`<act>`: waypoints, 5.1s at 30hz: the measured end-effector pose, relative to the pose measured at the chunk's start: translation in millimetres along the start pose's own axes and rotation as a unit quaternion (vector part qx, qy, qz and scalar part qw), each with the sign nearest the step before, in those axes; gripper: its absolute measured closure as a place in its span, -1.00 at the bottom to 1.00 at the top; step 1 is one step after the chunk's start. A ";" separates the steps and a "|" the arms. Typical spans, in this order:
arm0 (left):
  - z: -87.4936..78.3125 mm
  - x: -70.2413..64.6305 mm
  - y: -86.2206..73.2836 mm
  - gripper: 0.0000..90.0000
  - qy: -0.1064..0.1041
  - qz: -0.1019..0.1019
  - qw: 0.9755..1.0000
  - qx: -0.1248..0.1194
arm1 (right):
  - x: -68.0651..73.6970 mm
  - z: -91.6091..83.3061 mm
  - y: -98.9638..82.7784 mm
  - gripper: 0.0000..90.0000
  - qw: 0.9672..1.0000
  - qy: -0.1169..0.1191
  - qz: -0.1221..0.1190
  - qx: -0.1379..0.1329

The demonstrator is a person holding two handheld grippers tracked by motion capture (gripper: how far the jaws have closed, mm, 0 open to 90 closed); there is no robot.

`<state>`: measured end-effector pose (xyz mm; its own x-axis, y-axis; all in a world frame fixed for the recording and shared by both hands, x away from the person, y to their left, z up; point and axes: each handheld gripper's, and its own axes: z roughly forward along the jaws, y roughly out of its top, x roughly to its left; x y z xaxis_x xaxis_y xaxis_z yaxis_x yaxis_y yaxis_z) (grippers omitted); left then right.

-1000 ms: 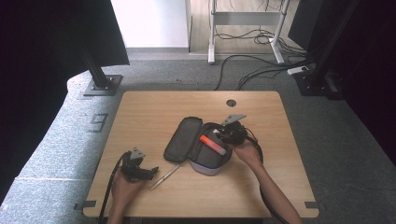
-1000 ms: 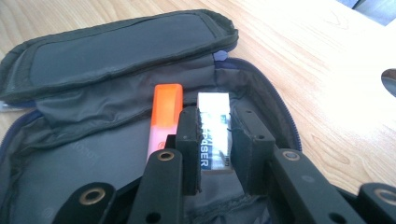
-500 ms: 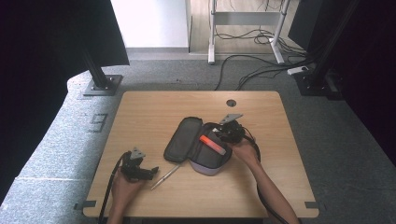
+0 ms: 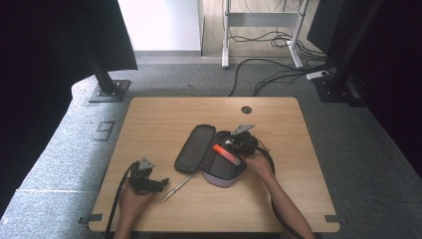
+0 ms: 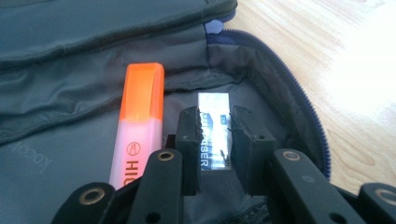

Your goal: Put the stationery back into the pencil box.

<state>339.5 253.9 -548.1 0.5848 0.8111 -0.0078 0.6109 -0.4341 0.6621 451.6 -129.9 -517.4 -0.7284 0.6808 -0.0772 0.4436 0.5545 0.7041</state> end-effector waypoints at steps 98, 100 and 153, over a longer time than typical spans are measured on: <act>0.0 0.0 0.0 -0.97 0.000 0.000 1.000 0.000 | -8.9 -93.7 -50.7 -0.97 0.998 -0.022 0.026 -0.049; 0.0 0.0 0.0 -0.97 0.000 0.000 1.000 0.000 | -9.8 -95.7 -54.4 -0.97 0.998 -0.025 0.026 -0.048; -30.2 -25.0 13.9 -0.91 -0.039 0.026 0.999 -0.024 | -6.6 -81.4 -138.2 -0.98 0.997 -0.020 0.078 -0.007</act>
<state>317.2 239.4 -516.0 0.6556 0.7546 -0.0292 0.5537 -0.4540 0.6980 352.7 -250.0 -556.8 -0.6289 0.7774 0.0062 0.5431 0.4336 0.7191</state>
